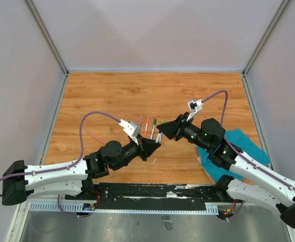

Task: Insert the pens into the pen caps
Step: Press the pen cap onto the pen.

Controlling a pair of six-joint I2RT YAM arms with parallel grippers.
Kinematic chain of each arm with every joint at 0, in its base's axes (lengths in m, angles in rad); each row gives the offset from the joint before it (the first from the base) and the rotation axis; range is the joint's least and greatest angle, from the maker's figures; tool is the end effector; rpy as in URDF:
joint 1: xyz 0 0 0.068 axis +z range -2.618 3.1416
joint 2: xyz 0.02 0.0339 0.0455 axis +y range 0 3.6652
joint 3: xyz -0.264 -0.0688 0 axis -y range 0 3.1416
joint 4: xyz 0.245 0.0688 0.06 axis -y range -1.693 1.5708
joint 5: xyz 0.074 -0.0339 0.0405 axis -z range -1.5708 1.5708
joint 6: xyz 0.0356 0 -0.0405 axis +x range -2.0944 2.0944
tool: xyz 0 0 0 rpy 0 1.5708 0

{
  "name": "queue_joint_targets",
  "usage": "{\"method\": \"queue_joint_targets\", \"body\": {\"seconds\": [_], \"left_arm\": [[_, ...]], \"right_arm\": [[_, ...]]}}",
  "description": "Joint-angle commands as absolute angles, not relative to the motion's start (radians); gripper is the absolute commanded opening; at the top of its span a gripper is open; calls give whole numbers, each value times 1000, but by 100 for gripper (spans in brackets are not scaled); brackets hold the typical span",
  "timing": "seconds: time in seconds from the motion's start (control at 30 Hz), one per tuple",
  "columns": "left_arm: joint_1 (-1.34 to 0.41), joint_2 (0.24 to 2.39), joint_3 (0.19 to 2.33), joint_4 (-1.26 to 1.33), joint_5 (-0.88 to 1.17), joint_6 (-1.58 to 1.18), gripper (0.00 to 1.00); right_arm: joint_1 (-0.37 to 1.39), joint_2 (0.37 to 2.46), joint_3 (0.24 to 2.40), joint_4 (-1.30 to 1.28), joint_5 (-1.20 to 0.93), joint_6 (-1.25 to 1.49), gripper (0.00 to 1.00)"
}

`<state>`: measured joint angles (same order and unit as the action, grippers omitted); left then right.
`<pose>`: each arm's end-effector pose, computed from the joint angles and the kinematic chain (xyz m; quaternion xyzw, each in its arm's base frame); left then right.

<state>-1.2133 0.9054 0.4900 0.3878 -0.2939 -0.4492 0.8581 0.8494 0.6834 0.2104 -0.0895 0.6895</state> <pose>0.0843 -0.1963 0.2742 0.1696 0.6960 -0.4388 0.5424 0.1326 0.1584 0.3353 -0.0904 0.6854 0.5266 0.4947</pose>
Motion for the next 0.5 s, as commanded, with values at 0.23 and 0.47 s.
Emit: {"method": "queue_joint_targets", "body": {"seconds": [0.23, 0.47], "left_arm": [[-1213, 911, 545, 393, -290, -433, 1], [-1214, 916, 555, 401, -288, -439, 1]], "right_arm": [[868, 826, 669, 198, -133, 700, 13], [872, 799, 594, 194, -164, 712, 1]]}}
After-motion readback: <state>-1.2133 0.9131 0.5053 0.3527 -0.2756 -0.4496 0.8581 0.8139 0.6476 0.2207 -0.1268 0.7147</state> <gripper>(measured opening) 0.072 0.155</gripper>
